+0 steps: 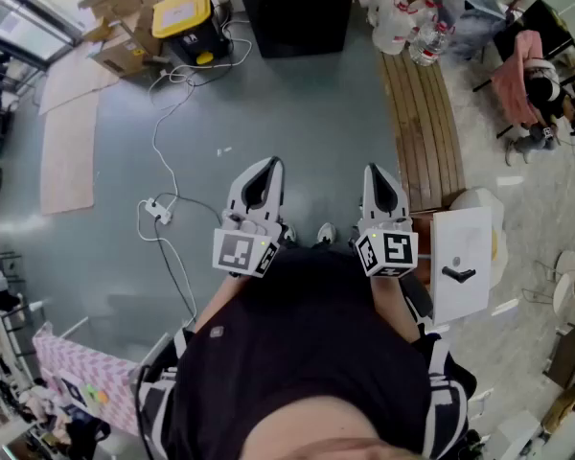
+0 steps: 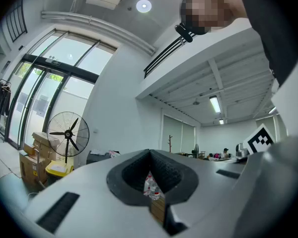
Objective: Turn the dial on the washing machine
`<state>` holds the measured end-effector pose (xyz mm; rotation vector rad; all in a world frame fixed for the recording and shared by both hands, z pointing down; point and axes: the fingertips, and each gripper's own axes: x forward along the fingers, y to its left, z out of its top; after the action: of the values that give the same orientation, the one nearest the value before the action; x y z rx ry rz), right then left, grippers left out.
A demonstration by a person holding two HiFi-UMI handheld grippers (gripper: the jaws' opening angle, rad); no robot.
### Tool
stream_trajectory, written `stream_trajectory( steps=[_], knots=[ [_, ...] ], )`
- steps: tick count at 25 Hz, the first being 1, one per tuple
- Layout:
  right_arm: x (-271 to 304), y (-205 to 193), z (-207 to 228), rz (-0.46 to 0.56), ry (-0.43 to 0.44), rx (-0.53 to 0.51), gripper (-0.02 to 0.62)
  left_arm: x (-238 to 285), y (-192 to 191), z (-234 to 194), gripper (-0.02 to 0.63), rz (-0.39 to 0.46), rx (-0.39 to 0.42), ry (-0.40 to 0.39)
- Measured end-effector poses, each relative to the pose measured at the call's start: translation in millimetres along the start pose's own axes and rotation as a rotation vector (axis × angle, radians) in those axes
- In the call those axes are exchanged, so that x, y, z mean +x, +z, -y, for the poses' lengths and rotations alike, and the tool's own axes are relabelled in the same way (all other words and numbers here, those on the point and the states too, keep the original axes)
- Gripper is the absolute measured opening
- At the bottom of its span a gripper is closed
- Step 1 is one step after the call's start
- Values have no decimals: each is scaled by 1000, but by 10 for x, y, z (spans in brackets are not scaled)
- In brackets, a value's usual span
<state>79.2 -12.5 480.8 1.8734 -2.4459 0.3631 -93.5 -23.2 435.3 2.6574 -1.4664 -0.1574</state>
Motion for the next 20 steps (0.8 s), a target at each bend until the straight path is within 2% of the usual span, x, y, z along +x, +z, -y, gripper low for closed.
stream_trajectory(
  steps=[7,11,12,14,16,20],
  knots=[
    [-45,39,-15,25,3,-4,20,-24,6,18,20,3,2,0],
    [-106,158,-48,93,15,-5,20,-56,38,39,20,10,-2,-2],
    [-100,157,-40,96,12,9,37,-62,43,41,20,11,-4,-3],
    [-44,74,-21,58,12,31,147,-67,30,40,20,8,-9,-5],
    [-21,-1,1,17,12,21,152,-69,4,51,20,1,-17,-8],
    [-53,-18,48,5,-9,1,152,-82,15,63,20,11,-27,-10]
  ],
)
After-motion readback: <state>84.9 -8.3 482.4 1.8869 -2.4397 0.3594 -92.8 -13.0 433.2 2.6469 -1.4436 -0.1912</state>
